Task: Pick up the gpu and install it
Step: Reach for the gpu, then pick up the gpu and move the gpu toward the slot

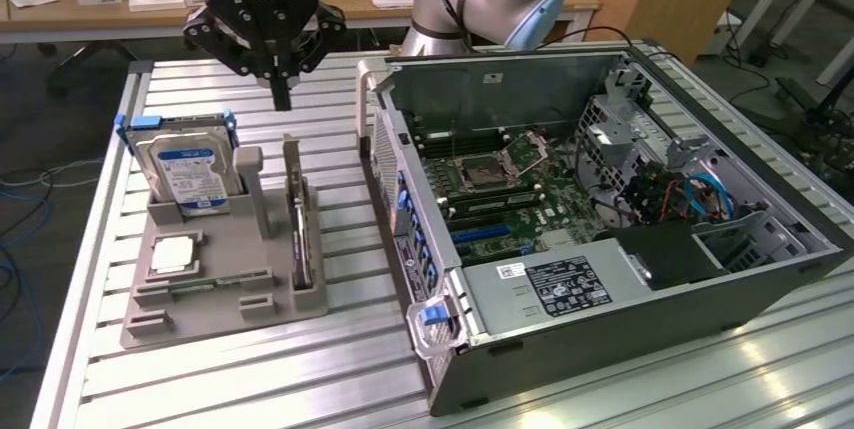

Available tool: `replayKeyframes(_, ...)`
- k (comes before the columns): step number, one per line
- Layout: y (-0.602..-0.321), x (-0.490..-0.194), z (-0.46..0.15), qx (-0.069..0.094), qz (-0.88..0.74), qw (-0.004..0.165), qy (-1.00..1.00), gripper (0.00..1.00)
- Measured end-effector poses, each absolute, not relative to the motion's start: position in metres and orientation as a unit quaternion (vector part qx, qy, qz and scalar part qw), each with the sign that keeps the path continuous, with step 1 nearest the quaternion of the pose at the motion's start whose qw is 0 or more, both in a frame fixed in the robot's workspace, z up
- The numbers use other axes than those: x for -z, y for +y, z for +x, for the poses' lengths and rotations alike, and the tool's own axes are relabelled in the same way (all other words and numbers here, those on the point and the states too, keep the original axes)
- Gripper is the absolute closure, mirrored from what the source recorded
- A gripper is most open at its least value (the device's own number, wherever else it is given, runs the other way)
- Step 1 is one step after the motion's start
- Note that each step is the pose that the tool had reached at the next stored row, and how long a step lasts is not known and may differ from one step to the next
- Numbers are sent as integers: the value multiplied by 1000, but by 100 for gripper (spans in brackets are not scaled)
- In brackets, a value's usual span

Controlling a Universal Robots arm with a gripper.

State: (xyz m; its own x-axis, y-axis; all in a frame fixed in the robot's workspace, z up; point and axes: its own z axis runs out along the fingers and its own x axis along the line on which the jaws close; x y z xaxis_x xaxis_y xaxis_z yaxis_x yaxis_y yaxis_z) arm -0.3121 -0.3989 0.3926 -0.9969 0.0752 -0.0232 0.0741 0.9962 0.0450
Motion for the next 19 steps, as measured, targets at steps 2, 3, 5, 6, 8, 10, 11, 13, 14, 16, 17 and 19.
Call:
replayKeyframes(2,-399,-393,-318,-22,37,12,999,89)
replayKeyframes(3,-399,-393,-320,-22,37,12,999,89)
replayKeyframes(5,-399,-393,-324,-22,37,13,999,89)
replayKeyframes(6,-399,-393,-325,-22,37,12,999,89)
replayKeyframes(8,-399,-393,-326,-22,37,13,999,89)
replayKeyframes(10,-399,-393,-326,-22,37,13,999,89)
replayKeyframes(11,-399,-393,-326,-22,37,12,999,89)
replayKeyframes(13,-399,-393,-326,-22,37,12,999,89)
replayKeyframes(14,-399,-393,-326,-22,37,12,999,89)
replayKeyframes(16,-399,-393,-326,-22,37,12,999,89)
replayKeyframes(17,-399,-393,-326,-22,37,13,999,89)
replayKeyframes(19,-399,-393,-326,-22,37,12,999,89)
